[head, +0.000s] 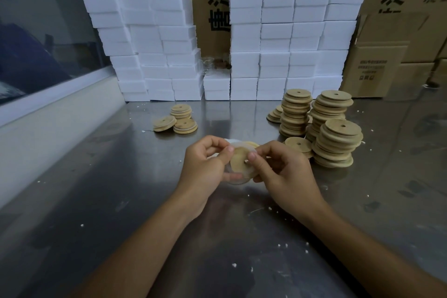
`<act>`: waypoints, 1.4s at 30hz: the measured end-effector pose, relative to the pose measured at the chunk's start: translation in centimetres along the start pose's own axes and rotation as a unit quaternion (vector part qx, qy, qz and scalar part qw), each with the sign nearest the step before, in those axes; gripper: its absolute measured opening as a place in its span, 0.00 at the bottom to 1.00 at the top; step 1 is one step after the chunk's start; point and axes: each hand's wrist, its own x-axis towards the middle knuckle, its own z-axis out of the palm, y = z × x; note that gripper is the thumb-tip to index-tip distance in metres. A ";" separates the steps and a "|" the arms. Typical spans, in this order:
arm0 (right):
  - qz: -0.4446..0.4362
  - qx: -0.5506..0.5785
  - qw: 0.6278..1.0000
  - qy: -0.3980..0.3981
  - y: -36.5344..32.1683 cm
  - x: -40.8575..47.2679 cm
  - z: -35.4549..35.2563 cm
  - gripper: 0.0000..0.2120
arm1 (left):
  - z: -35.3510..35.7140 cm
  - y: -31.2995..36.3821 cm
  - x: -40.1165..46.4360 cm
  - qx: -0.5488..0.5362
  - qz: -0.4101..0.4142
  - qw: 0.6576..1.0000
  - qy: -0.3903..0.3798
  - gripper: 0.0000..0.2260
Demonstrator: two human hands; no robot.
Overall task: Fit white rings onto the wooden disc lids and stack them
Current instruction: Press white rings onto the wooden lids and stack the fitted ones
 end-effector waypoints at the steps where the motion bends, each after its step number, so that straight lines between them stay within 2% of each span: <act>1: 0.007 0.009 1.000 0.004 -0.1 0.0 0.0 0.06 | 0.0 0.0 0.0 0.001 0.004 1.000 0.001 0.02; 6: 0.040 0.047 0.998 0.013 -0.6 0.0 0.1 0.11 | 0.0 -0.4 0.1 0.015 0.027 1.000 0.003 0.04; 12: 0.062 0.030 0.997 0.029 -0.5 0.0 0.1 0.08 | -0.1 -0.6 0.4 0.020 0.046 0.999 -0.002 0.05; 18: 0.113 0.080 0.990 0.007 -1.0 0.0 -0.1 0.08 | -0.2 -0.5 0.4 0.042 0.030 0.999 0.003 0.05; 23: 0.197 0.170 0.966 -0.008 -1.4 0.2 -0.5 0.08 | -0.5 0.0 0.3 0.015 0.000 1.000 -0.017 0.06; 27: 0.251 0.218 0.942 -0.036 -1.3 0.6 -0.9 0.07 | -0.9 -0.1 0.6 0.039 -0.015 0.999 -0.015 0.06; 35: 0.207 0.132 0.968 -0.046 -0.8 0.8 -1.3 0.05 | -1.5 -0.9 1.4 0.157 0.062 0.985 -0.042 0.08; 42: 0.196 0.134 0.969 -0.074 -1.0 0.6 -1.6 0.04 | -2.1 -1.1 1.5 0.155 0.068 0.983 -0.065 0.11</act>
